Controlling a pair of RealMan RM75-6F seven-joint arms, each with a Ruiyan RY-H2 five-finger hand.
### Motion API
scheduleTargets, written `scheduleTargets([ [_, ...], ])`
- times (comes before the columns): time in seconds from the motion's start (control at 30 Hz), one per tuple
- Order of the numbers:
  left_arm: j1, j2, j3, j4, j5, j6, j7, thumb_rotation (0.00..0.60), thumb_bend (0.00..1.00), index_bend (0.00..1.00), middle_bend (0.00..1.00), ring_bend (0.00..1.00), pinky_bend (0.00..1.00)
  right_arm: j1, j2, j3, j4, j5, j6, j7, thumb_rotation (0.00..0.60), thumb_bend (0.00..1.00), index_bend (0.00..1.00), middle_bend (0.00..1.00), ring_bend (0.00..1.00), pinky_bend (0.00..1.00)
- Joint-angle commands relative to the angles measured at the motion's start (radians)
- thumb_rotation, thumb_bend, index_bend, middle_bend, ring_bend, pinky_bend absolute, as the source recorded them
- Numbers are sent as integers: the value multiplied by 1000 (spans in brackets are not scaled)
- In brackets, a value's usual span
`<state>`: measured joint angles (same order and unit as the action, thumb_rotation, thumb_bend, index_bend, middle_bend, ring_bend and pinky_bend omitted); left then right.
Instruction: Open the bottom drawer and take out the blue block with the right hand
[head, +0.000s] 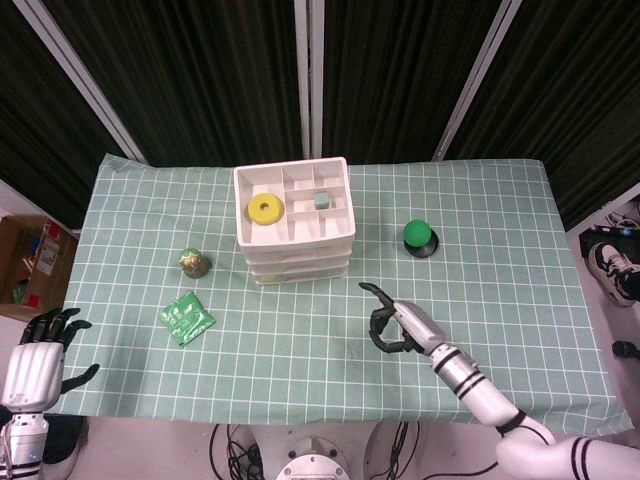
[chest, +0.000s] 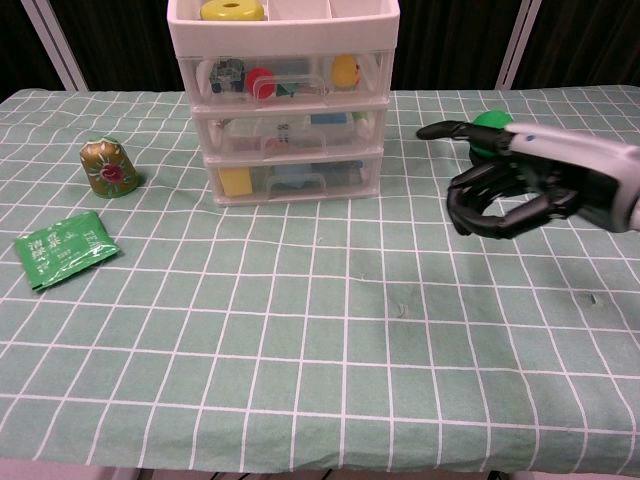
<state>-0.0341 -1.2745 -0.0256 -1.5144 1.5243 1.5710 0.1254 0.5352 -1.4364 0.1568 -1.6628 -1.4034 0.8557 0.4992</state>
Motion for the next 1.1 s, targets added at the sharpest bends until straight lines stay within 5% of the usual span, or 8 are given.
scheduleTargets([
  [0.03, 0, 1, -3, 10, -7, -4, -13, 600, 0, 353, 212, 146, 179, 88, -113, 67, 73, 112, -103, 99, 600, 477, 34, 704, 679, 645],
  [0.43, -4, -6, -12, 39, -13, -12, -60, 600, 0, 355, 212, 146, 179, 194, -317, 174, 273, 192, -249, 352, 600, 513, 75, 729, 727, 706],
  [1.1, -6, -14, -18, 59, -20, -18, -84, 600, 0, 355, 212, 146, 179, 289, -446, 214, 447, 149, -266, 413, 600, 524, 142, 735, 727, 706],
])
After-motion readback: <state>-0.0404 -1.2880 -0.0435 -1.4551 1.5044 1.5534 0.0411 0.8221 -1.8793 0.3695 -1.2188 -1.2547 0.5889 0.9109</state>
